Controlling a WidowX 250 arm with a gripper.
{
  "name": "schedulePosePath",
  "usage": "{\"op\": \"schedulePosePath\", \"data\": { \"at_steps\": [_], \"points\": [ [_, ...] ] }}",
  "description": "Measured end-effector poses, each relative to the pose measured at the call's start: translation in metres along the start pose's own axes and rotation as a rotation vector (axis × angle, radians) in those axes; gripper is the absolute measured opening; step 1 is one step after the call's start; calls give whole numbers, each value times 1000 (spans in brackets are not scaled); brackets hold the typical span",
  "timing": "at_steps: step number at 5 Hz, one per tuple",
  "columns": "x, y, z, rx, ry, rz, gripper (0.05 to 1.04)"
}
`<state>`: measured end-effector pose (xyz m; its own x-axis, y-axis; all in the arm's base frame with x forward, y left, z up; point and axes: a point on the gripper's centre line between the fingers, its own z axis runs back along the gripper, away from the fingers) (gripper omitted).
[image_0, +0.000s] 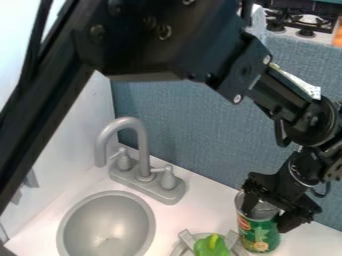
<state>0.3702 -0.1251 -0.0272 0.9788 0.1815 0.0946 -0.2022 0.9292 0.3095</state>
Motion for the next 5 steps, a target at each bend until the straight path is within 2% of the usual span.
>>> {"op": "schedulePosePath", "data": {
  "at_steps": [1, 2, 3, 4, 5],
  "points": [
    [6, 14, -7, 7, 11, 5, 1001],
    [11, 32, -4, -12, 11, 37, 1000],
    [8, 31, 9, -78, -14, 44, 1000],
    [-7, 34, 27, -115, -38, 47, 1000],
    [-42, 40, 61, -184, -47, 46, 1000]
  ]
}}
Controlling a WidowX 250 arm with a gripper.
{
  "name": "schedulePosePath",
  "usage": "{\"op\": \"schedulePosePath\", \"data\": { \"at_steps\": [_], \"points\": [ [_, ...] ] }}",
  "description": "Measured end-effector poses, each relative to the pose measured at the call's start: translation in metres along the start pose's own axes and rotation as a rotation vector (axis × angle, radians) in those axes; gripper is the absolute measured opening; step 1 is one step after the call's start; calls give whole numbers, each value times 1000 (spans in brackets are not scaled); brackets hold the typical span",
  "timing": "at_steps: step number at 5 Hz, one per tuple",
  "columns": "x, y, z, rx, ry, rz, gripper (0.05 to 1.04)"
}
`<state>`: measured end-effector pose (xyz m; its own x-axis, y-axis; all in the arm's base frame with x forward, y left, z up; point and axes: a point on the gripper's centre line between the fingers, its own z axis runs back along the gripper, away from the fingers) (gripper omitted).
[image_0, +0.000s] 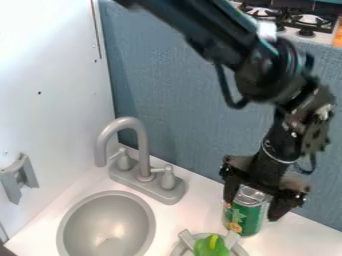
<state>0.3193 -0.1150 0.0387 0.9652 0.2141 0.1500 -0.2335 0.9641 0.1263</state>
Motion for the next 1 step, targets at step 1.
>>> {"op": "schedulePosePath", "data": {
  "at_steps": [1],
  "points": [
    [-45, 10, 9, -97, 93, 29, 1000]
  ]
}}
